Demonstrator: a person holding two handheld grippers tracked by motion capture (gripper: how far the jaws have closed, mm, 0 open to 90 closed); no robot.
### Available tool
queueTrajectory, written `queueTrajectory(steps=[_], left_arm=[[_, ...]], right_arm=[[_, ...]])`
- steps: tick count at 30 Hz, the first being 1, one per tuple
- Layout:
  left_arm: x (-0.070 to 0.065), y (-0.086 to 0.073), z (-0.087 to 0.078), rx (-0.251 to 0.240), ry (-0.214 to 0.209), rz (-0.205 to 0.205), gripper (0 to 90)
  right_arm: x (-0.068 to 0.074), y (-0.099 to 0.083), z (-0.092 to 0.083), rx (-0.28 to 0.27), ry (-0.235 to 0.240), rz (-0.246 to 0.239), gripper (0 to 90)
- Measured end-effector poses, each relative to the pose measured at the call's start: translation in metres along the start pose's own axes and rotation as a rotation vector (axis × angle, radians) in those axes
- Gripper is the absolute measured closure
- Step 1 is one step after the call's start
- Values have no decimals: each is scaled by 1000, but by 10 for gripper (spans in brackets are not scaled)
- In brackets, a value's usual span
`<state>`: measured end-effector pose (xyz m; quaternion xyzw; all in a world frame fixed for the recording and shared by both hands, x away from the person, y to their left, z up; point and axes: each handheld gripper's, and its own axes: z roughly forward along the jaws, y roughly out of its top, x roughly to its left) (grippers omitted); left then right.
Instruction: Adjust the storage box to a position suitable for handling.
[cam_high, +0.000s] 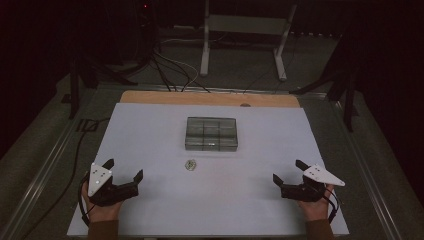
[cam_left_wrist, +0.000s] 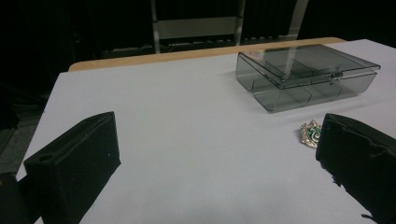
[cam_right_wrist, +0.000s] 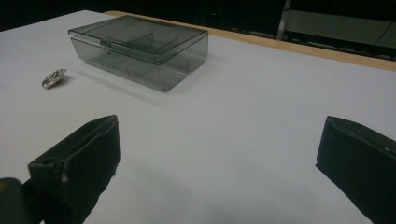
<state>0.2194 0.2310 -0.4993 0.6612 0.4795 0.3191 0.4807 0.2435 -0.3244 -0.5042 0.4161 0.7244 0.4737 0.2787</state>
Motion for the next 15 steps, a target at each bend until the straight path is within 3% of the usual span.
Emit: queueTrajectory(steps=[5,15], left_arm=[[0,-1,0,1,3,-7,13],[6,-1,0,-24,5,-61,14]], right_arm=[[-1,0,-1,-11,-8,-1,0],[-3,-3,-3,-1,-49,9,0]])
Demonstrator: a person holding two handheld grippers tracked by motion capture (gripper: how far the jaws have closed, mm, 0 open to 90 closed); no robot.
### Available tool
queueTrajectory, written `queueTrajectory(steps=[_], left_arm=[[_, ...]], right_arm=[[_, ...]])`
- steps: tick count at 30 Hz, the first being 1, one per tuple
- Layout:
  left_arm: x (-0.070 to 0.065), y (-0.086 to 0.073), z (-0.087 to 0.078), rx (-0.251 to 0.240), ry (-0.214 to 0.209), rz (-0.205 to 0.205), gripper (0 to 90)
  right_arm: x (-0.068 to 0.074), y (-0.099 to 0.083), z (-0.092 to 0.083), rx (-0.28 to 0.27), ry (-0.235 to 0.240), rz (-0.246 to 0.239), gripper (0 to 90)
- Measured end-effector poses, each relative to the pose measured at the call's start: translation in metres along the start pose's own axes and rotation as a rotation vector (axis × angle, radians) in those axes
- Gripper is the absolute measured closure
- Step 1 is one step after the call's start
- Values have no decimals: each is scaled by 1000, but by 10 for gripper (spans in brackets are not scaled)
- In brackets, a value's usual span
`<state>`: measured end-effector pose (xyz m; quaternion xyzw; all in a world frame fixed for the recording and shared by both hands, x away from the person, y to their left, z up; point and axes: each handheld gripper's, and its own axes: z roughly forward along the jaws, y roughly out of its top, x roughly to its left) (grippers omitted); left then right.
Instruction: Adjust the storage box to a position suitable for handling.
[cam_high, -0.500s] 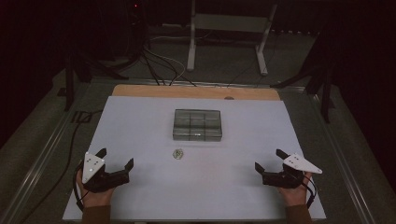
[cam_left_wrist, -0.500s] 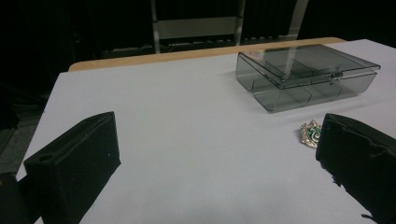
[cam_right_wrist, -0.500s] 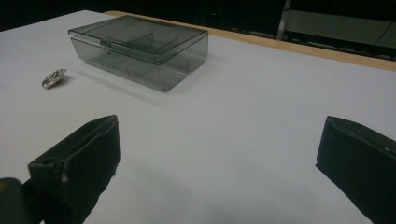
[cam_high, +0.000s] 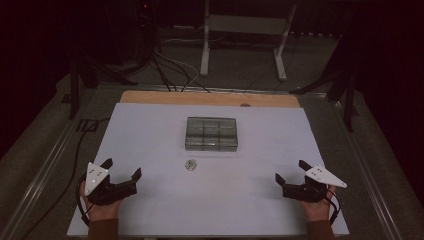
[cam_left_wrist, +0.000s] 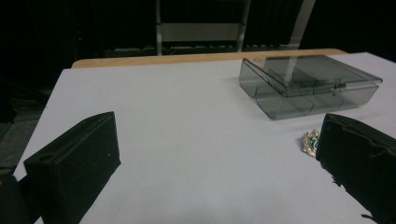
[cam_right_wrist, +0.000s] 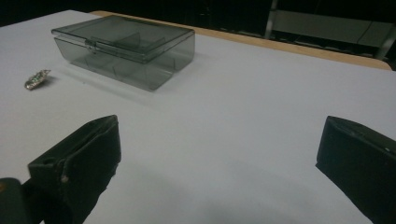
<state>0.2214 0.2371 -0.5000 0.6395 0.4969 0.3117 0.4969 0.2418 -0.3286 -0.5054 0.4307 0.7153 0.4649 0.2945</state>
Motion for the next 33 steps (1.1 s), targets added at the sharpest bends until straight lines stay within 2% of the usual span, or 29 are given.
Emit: queueTrajectory(steps=[6,9,15,21,29,33], left_arm=[[1,1,-1,-3,8,4,13],[-1,2,-3,-5,11,11,13],[-4,6,-2,3,17,26,13],[-6,17,7,22,13,34,13],[-10,33,21,5,3,32,14],[-12,41,31,5,-9,31,13]], right_arm=[[2,1,2,9,-4,-4,0],[3,3,1,-10,19,28,0],[3,12,2,-25,12,52,0],[5,25,0,-47,31,41,0],[1,44,7,-36,49,24,0],[0,53,10,-48,63,17,0]])
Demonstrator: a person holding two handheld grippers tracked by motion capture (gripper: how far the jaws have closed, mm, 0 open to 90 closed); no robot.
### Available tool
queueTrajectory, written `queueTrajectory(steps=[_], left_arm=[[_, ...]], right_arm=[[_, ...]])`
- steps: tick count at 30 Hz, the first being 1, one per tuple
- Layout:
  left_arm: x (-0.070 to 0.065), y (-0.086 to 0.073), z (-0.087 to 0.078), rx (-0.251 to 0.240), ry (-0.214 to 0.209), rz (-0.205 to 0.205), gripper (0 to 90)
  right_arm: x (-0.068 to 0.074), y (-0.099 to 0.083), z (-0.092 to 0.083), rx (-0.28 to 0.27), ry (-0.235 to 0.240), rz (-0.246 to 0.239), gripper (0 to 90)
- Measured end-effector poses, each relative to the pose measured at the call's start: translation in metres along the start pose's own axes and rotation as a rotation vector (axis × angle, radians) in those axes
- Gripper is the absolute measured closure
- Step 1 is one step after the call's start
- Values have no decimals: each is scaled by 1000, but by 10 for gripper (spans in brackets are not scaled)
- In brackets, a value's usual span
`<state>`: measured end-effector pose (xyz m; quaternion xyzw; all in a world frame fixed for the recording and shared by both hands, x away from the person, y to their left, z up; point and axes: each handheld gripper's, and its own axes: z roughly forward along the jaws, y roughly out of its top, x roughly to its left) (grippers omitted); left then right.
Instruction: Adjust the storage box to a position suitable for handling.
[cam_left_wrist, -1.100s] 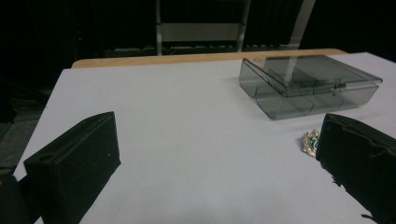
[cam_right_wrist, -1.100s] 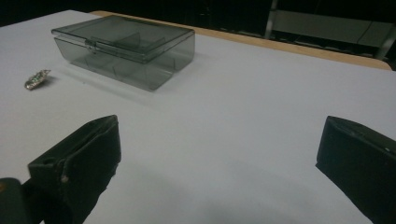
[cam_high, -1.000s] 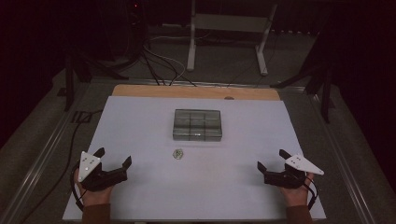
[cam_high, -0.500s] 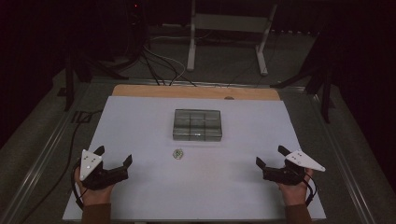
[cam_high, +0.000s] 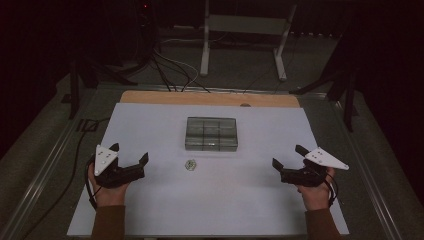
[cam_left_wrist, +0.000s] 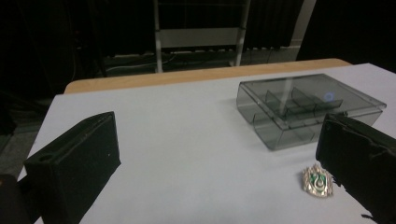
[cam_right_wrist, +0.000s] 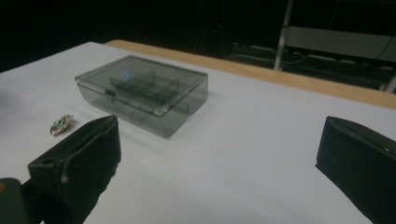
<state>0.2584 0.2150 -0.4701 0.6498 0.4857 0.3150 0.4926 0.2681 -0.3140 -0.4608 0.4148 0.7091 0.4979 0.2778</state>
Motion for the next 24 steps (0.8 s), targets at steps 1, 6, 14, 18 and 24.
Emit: queueTrajectory(steps=[1,6,14,18,24], left_arm=[[-1,1,3,1,-8,-1,13],[-5,5,15,-2,-45,-4,14],[-8,9,36,15,-82,-16,14],[-9,12,47,41,-59,-26,14],[-12,18,56,34,-56,-20,39]], right_arm=[[0,3,1,-2,2,-6,0],[-1,10,8,-15,10,-2,0],[0,15,24,-31,30,5,0],[1,16,34,-33,37,18,0],[3,22,46,-28,43,5,0]])
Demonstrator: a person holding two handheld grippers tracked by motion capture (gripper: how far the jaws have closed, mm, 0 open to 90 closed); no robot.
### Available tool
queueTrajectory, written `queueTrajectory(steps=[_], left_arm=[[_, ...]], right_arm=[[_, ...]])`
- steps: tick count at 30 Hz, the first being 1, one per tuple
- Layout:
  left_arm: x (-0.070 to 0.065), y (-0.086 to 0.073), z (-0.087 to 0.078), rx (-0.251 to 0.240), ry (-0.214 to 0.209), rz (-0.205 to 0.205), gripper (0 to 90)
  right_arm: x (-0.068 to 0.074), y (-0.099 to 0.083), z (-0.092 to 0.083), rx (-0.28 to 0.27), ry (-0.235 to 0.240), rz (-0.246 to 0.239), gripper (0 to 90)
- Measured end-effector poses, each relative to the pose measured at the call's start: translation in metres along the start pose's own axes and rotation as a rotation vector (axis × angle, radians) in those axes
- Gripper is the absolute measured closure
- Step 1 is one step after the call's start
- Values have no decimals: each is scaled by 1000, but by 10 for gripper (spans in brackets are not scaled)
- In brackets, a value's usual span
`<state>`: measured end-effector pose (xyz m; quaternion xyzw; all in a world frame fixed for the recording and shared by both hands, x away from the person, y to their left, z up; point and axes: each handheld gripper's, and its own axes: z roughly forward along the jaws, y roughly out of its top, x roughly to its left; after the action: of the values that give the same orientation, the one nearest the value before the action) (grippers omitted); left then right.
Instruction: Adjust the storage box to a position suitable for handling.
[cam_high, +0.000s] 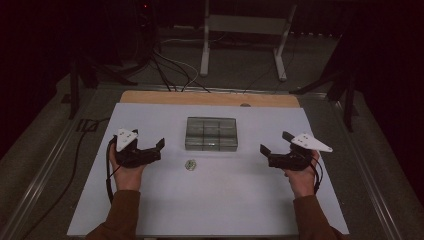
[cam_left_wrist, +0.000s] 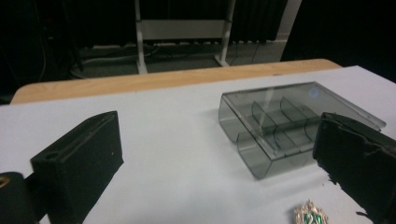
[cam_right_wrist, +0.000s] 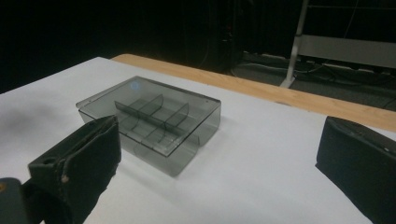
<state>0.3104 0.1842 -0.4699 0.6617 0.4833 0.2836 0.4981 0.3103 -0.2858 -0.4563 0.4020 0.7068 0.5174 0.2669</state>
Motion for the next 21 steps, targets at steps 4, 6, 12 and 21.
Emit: queueTrajectory(steps=[4,6,12,21], left_arm=[[0,3,10,10,5,-6,42],[0,4,14,15,7,-10,51],[-1,9,25,6,8,-9,58],[-1,12,41,2,0,-28,72]], right_arm=[[-1,6,7,-9,0,9,0],[-3,8,10,-15,-4,21,0],[-8,11,21,-15,-13,53,5],[-8,14,41,22,-20,57,52]])
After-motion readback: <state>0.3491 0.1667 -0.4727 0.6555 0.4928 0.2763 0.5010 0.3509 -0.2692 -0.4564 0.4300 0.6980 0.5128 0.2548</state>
